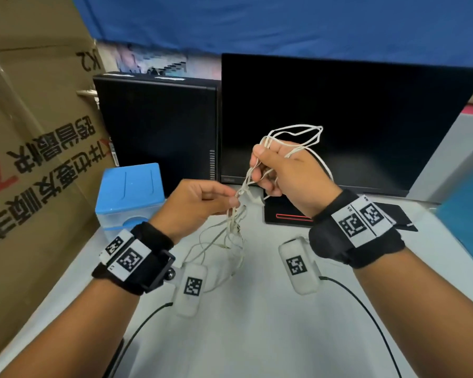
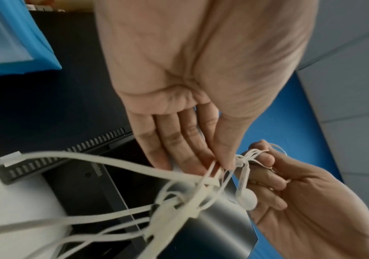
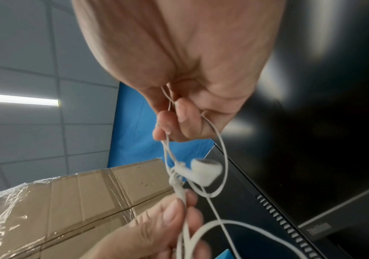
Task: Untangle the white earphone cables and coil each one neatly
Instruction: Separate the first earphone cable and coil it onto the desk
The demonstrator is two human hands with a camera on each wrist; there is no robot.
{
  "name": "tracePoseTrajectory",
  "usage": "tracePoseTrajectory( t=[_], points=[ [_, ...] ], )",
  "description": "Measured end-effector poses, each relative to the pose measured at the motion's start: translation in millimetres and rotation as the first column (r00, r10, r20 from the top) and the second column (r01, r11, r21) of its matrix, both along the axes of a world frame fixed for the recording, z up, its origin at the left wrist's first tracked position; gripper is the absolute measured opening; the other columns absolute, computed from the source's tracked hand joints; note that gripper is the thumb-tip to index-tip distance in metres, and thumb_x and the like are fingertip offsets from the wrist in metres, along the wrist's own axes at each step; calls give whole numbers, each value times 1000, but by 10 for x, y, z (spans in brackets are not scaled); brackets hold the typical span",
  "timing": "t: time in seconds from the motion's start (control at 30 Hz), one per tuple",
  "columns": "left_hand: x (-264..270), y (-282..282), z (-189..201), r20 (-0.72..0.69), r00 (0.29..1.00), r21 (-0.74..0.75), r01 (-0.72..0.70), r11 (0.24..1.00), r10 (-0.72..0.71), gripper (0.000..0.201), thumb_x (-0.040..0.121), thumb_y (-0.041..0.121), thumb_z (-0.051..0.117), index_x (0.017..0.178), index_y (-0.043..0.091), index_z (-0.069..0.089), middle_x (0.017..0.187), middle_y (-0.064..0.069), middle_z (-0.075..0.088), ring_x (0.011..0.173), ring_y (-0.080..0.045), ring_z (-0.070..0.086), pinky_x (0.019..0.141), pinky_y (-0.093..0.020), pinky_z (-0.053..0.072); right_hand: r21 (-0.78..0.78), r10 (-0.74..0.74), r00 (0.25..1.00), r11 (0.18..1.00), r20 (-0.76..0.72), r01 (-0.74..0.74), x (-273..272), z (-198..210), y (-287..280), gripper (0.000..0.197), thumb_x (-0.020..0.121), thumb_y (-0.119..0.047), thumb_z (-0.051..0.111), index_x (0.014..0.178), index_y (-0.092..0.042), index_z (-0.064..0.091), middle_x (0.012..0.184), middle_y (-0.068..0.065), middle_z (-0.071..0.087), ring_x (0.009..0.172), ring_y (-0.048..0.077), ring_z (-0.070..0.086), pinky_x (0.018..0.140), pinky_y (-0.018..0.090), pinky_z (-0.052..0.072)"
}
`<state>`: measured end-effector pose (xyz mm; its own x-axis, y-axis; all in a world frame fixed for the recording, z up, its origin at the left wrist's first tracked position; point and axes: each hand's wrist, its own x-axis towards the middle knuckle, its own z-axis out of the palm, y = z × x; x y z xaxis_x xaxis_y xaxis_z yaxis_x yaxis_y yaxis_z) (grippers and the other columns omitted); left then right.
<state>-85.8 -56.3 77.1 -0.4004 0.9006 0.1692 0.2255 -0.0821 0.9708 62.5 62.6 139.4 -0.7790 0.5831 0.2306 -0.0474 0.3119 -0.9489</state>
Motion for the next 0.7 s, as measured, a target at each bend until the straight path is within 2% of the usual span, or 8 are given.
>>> tracePoseTrajectory(
  t=[0.13, 0.3, 0.4, 0.5, 0.53, 0.63, 0.7],
  points=[
    [17, -17, -21, 33, 998, 38, -52, 998, 50, 9, 81, 9, 73, 90, 12, 74, 86, -11, 76, 72, -13, 69, 70, -22, 55, 12, -32, 999, 999, 32, 31, 81, -79, 36, 29, 102, -21, 47, 77, -10, 57, 63, 8, 55, 48, 15, 40, 41, 18, 30],
    [27, -41, -25, 9, 993, 72, -122, 990, 122, 15, 87, 9, 69, 97, 19, 75, 92, -17, 73, 70, -13, 67, 65, -22, 55, 113, -3, 991, 994, 134, -12, 212, -238, 42, 29, 99, -21, 55, 76, -7, 66, 67, 6, 61, 51, 13, 42, 47, 17, 36],
    [54, -34, -22, -47, 988, 69, -147, 987, 150, 13, 87, 12, 70, 93, 21, 76, 90, -16, 72, 66, -14, 66, 62, -22, 54, 163, -16, 988, 987, 154, -9, 265, -311, 16, 23, 94, -25, 62, 82, -9, 74, 71, 1, 68, 57, 15, 48, 55, 28, 44],
    [82, -15, -17, -72, 981, 54, -175, 983, 178, 9, 85, 16, 72, 86, 23, 77, 87, -8, 74, 68, -19, 68, 60, -28, 55, 202, -21, 987, 979, 158, -12, 275, -382, -11, 22, 89, -29, 67, 84, -10, 77, 77, 8, 70, 61, 14, 53, 63, 39, 54],
    [90, -11, -10, -77, 979, 48, -185, 982, 188, 7, 85, 17, 73, 84, 23, 76, 85, -5, 74, 71, -22, 69, 60, -29, 56, 201, -14, 987, 979, 160, -18, 271, -406, -22, 23, 88, -30, 68, 83, -9, 77, 78, 10, 70, 61, 13, 53, 61, 37, 52],
    [119, 1, 6, -118, 968, 39, -216, 976, 219, 4, 84, 15, 75, 80, 17, 76, 80, -2, 75, 77, -27, 71, 60, -29, 58, 234, 11, 981, 971, 194, -57, 246, -489, -57, 20, 86, -27, 72, 80, -9, 76, 74, 4, 70, 58, 5, 53, 57, 20, 43],
    [134, 10, 6, -155, 958, 54, -234, 971, 240, 6, 82, 11, 75, 77, 13, 75, 76, -5, 74, 75, -31, 69, 64, -35, 58, 238, 17, 980, 969, 199, -65, 229, -541, -76, 16, 85, -25, 74, 82, -10, 77, 78, 6, 71, 59, 3, 56, 58, 18, 44]
  ],
)
